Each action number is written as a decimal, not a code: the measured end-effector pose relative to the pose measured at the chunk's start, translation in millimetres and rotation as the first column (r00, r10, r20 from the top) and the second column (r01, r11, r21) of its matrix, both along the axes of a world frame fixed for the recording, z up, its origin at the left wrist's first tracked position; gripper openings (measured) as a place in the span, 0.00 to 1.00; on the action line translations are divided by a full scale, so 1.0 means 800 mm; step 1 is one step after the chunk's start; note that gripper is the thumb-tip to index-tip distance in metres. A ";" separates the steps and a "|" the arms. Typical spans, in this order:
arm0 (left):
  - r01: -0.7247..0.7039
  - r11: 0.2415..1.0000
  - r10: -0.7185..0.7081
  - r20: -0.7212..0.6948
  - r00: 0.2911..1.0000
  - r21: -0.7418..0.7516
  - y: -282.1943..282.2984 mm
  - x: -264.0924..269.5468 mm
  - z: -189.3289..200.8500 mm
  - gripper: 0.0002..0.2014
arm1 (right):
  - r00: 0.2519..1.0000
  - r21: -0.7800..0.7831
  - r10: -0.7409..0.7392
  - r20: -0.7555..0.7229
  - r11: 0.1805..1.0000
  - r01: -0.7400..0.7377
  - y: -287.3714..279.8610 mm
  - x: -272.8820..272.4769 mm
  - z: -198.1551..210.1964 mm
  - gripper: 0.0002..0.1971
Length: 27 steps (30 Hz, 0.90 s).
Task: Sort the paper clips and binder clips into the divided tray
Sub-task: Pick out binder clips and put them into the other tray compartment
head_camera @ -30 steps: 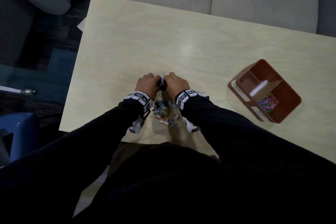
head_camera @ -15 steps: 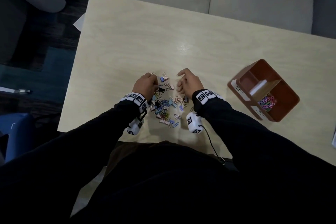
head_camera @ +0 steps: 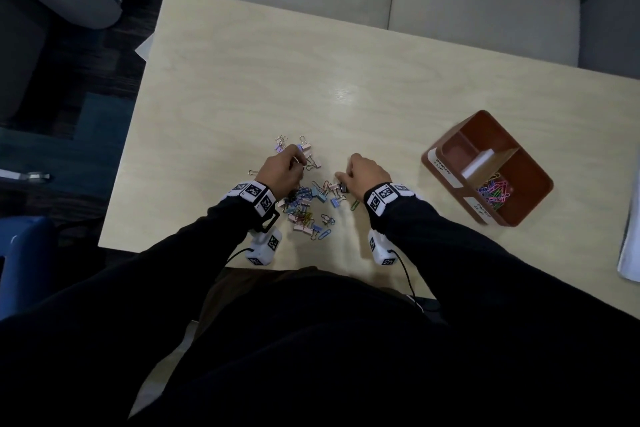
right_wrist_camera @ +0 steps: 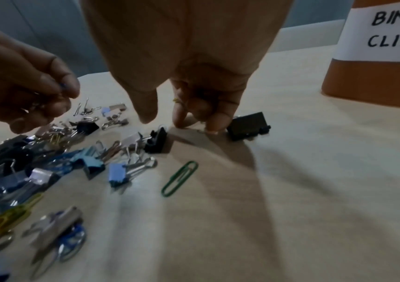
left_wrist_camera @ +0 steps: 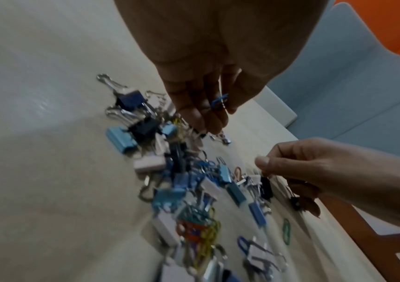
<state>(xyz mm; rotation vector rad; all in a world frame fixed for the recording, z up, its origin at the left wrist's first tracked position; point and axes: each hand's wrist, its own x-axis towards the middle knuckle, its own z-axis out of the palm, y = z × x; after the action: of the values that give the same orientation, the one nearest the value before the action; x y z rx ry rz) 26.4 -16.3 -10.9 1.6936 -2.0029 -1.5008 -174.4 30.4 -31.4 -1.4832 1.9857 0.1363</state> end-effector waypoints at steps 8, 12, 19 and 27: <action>0.177 0.984 -0.177 0.090 0.980 0.014 0.003 -0.048 -0.007 0.07 | 0.997 0.084 0.002 -0.080 0.996 0.004 0.001 0.026 0.004 0.12; 0.470 0.880 -0.452 0.187 0.872 -0.065 -0.007 -0.059 -0.009 0.07 | 0.995 0.105 -0.079 0.062 0.992 0.072 0.007 0.011 0.002 0.07; 0.814 0.575 -0.741 0.369 0.561 -0.082 -0.019 -0.050 -0.020 0.20 | 0.611 0.304 -0.602 0.514 0.794 0.526 0.032 -0.029 0.016 0.11; 0.792 0.601 -0.680 0.449 0.579 -0.110 -0.016 -0.045 -0.023 0.10 | 0.726 0.221 -0.435 0.532 0.899 0.377 0.051 -0.043 0.028 0.14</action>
<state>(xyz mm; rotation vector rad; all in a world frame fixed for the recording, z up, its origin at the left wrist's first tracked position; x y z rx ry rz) -9.8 -29.4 -29.2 1.0574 -3.2396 -0.9218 -208.9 71.4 -9.1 -0.8435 1.7096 -0.3634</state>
